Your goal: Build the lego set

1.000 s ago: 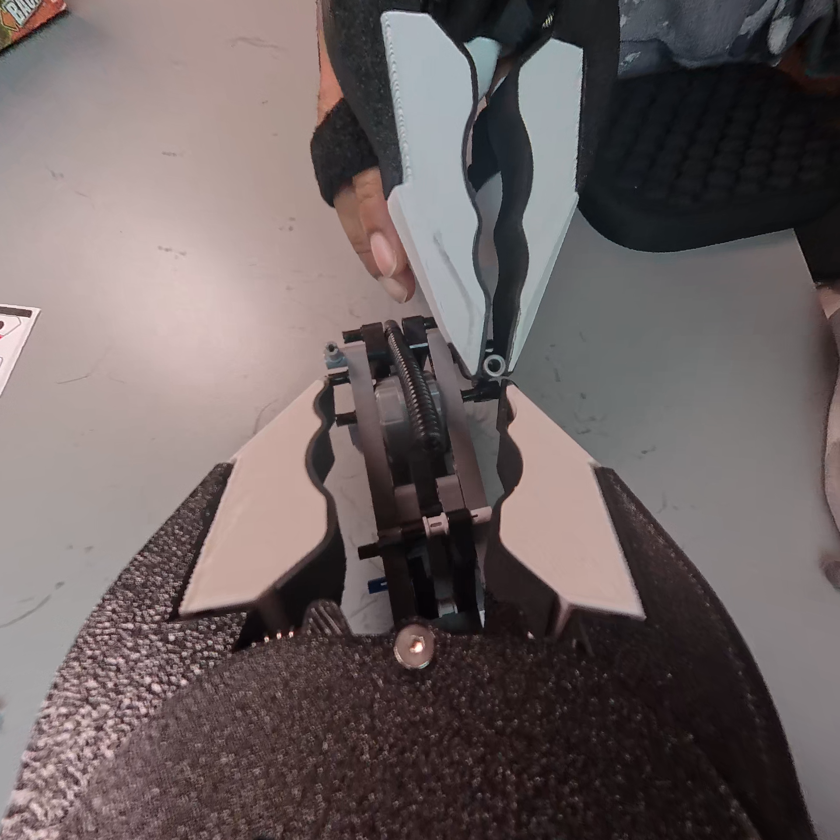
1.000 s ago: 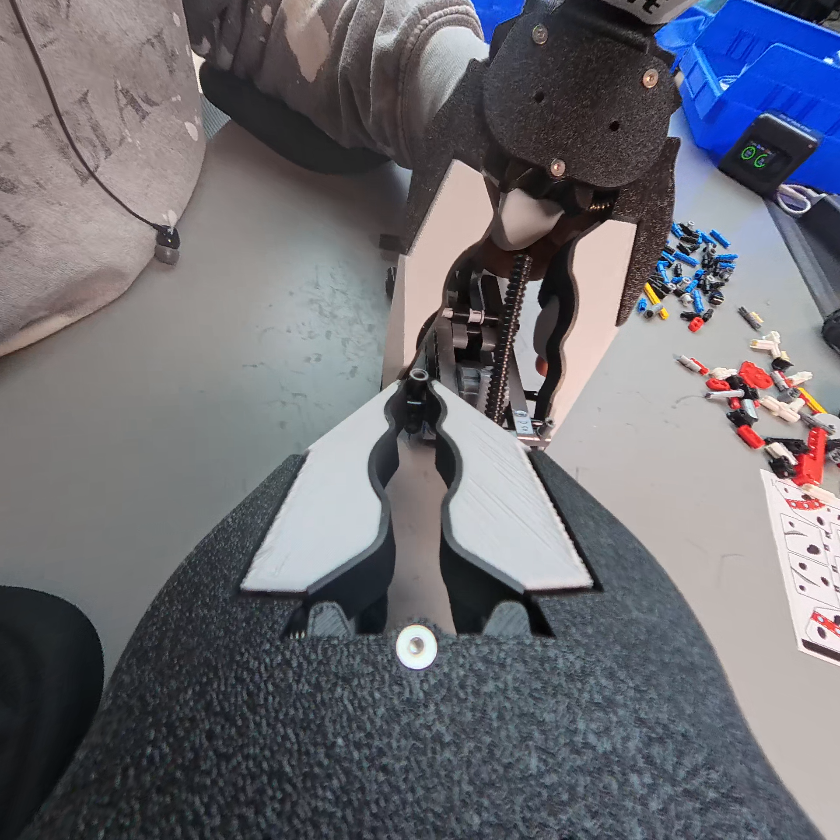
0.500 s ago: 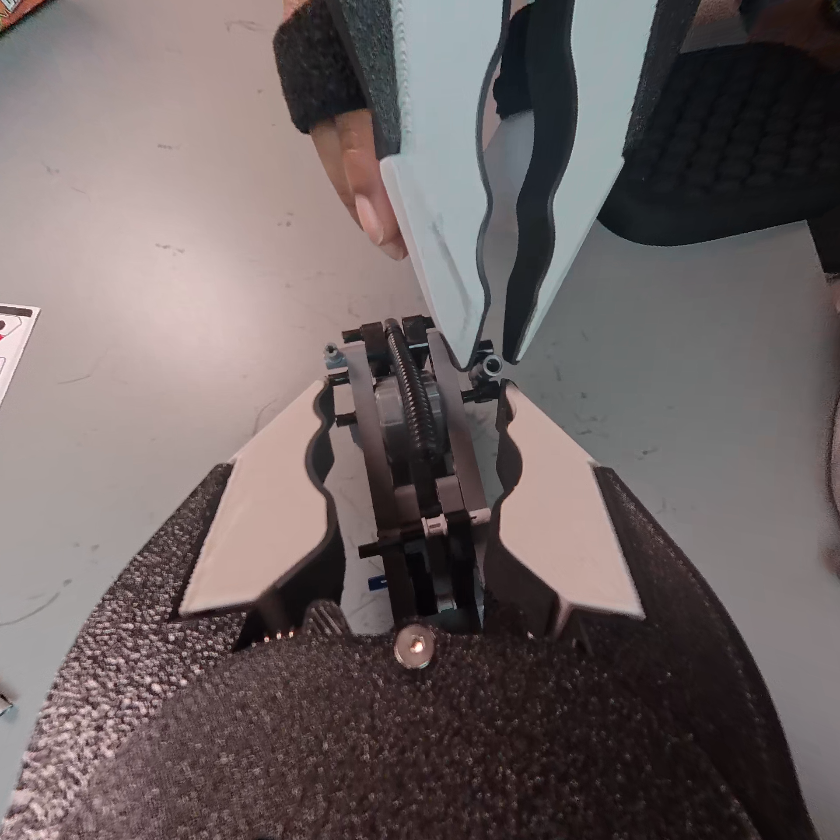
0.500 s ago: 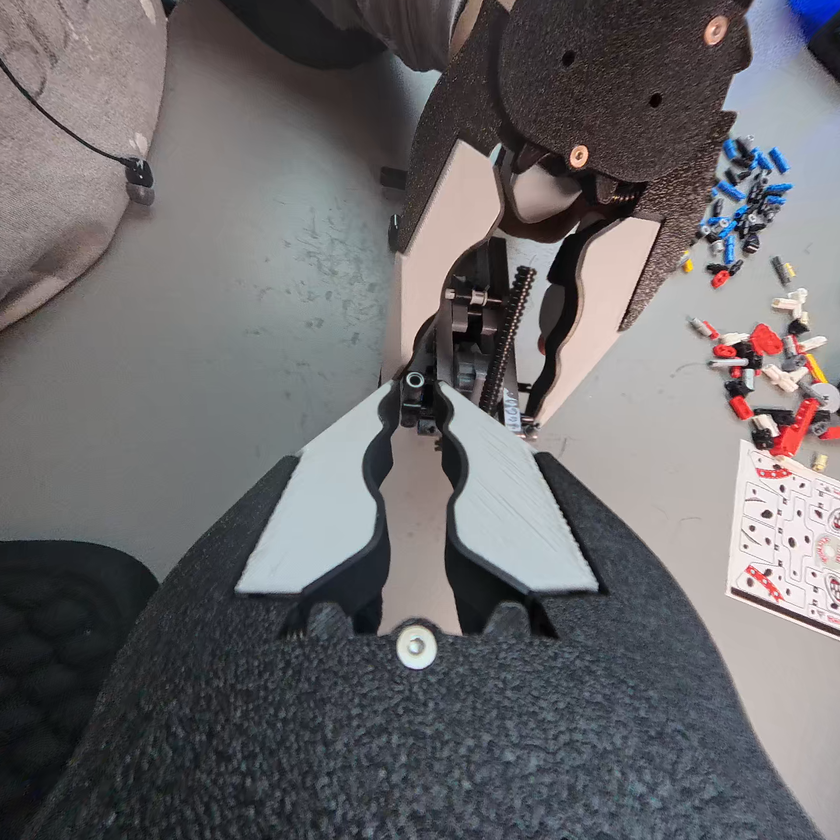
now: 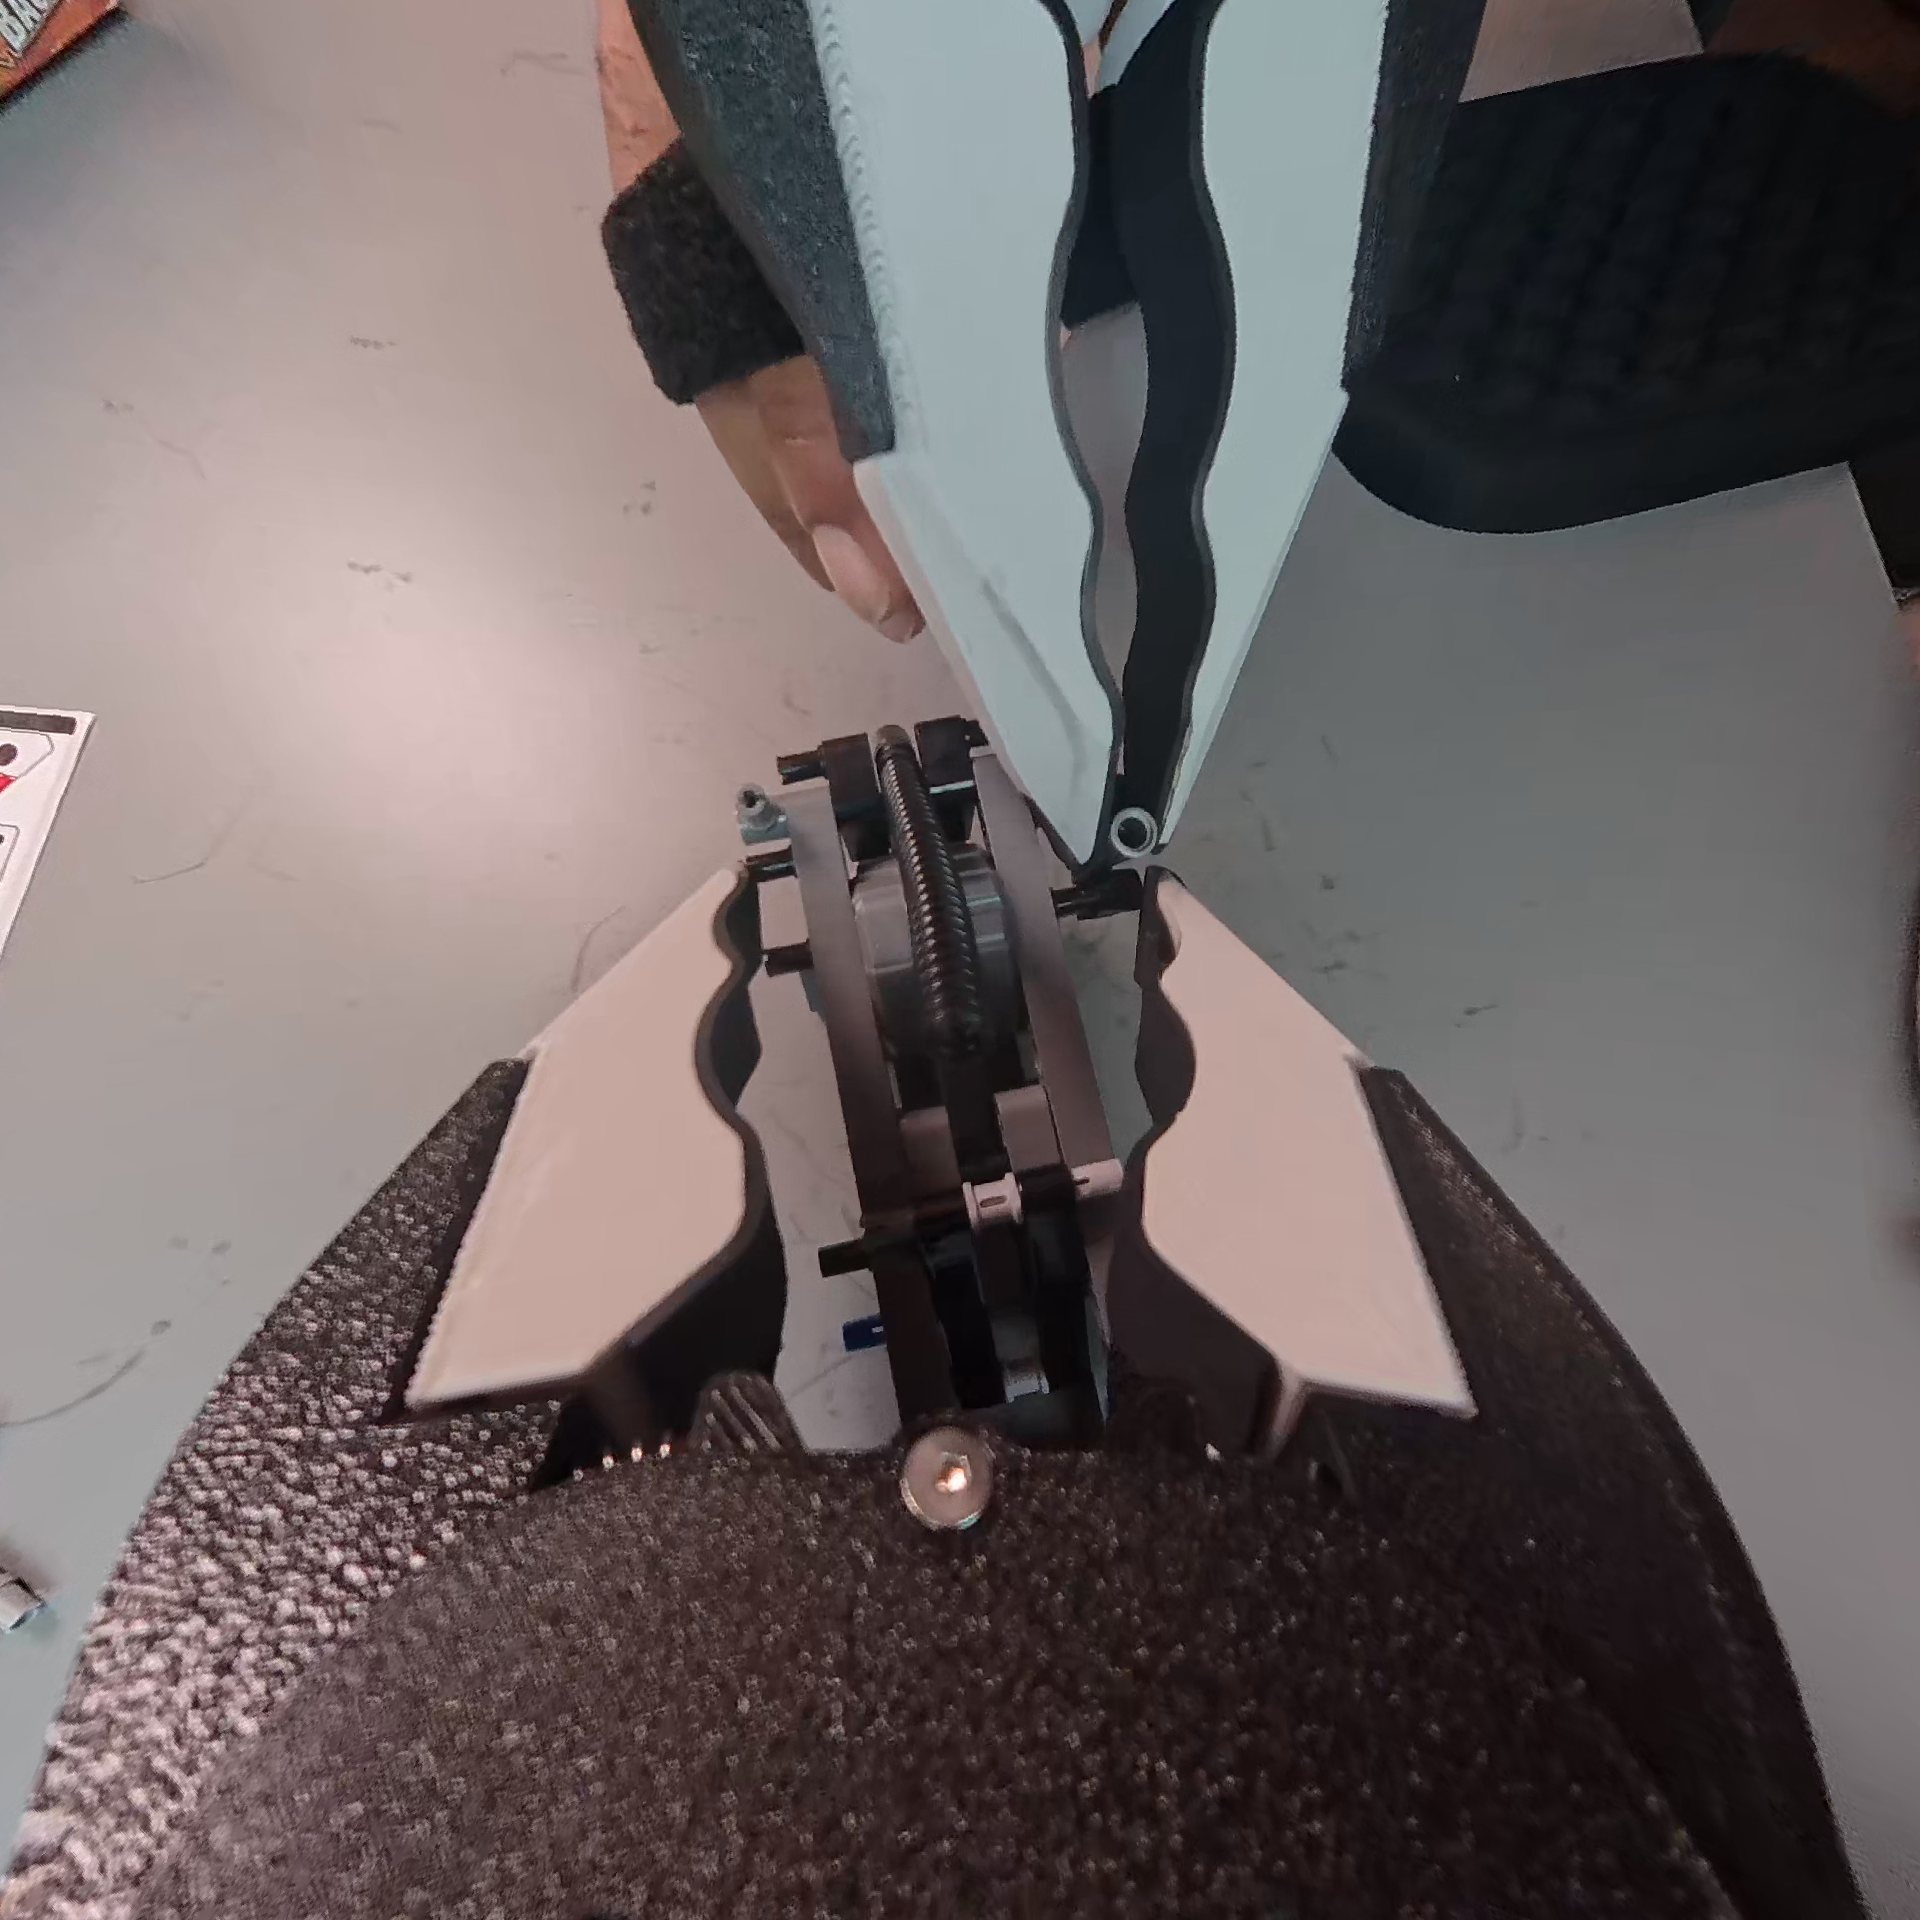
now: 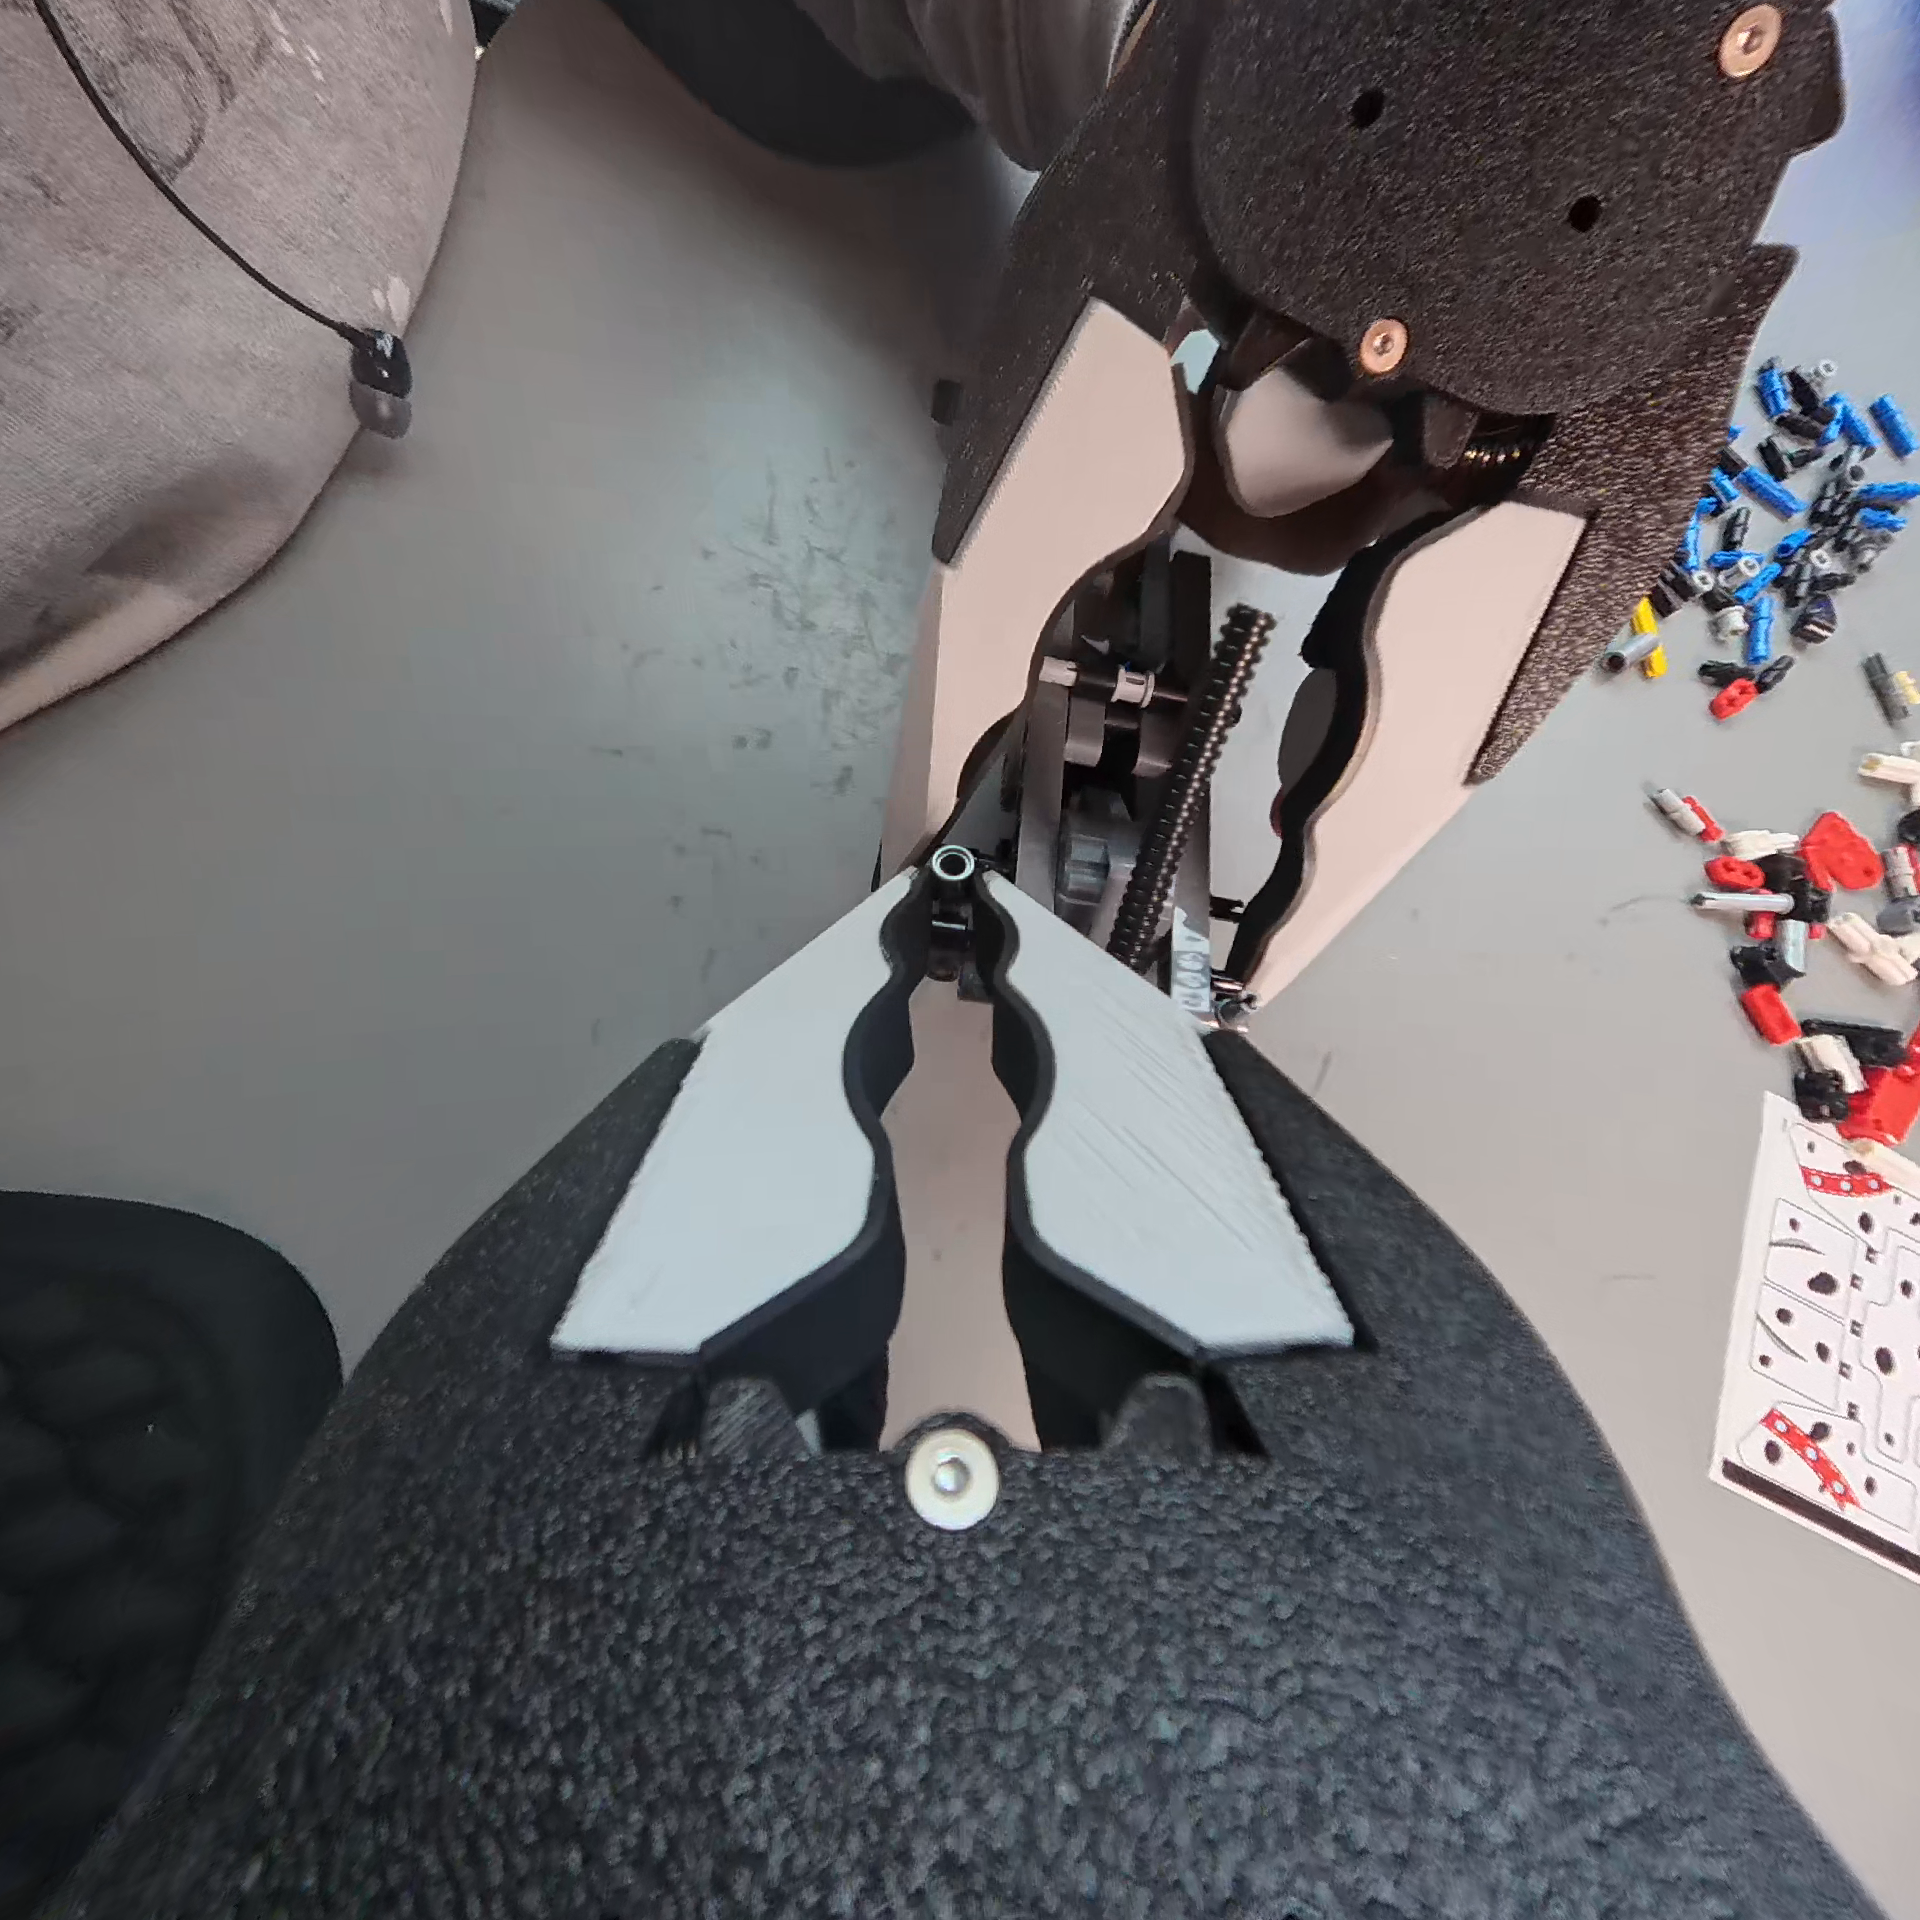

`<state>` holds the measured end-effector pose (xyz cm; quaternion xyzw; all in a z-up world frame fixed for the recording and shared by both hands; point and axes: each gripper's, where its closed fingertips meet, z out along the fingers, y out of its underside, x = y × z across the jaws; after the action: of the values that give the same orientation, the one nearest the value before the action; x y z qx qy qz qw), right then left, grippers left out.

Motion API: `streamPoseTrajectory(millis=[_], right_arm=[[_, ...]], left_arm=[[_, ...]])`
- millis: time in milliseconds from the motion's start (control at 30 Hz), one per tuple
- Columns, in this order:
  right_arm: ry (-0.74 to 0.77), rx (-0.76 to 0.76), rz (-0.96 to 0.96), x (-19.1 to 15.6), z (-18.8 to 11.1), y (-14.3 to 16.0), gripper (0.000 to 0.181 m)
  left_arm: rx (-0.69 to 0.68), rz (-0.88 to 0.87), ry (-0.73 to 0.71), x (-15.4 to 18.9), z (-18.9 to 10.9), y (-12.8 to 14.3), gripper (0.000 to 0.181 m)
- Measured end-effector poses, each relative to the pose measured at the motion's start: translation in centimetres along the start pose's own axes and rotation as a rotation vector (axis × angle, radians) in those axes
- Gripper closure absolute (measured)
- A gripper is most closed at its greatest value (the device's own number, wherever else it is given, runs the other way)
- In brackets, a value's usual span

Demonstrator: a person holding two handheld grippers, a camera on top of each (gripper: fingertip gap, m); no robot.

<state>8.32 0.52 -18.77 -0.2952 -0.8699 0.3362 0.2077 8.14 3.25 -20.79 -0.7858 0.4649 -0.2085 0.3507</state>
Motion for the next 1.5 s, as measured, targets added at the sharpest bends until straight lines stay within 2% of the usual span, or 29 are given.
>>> streamPoseTrajectory(millis=[167,500,633,867,1267,1433,1500], right_arm=[[0.013,0.056,-0.007,-0.02,-0.14,0.07,0.174],[-0.022,0.108,0.041,0.00,-0.15,-0.03,0.173],[-0.032,0.075,0.062,-0.06,-0.15,-0.05,0.173],[-0.028,-0.045,-0.012,-0.20,0.01,-0.09,0.173],[-0.043,-0.031,-0.008,-0.16,0.29,-0.17,0.173],[-0.004,-0.077,-0.017,0.11,0.36,-0.20,0.173],[0.043,-0.090,0.008,0.50,0.04,-0.30,0.166]], left_arm=[[0.003,0.007,-0.007,0.06,0.12,-0.01,0.103],[0.022,-0.001,-0.019,-0.08,0.28,-0.23,0.107],[0.026,-0.008,-0.005,0.01,0.25,-0.25,0.107],[-0.001,0.003,0.004,0.26,0.12,-0.05,0.108],[0.007,-0.004,0.014,0.44,-0.07,0.14,0.108],[0.010,-0.016,0.006,0.10,-0.16,0.24,0.108],[0.011,-0.028,0.000,0.05,-0.16,0.21,0.108]])
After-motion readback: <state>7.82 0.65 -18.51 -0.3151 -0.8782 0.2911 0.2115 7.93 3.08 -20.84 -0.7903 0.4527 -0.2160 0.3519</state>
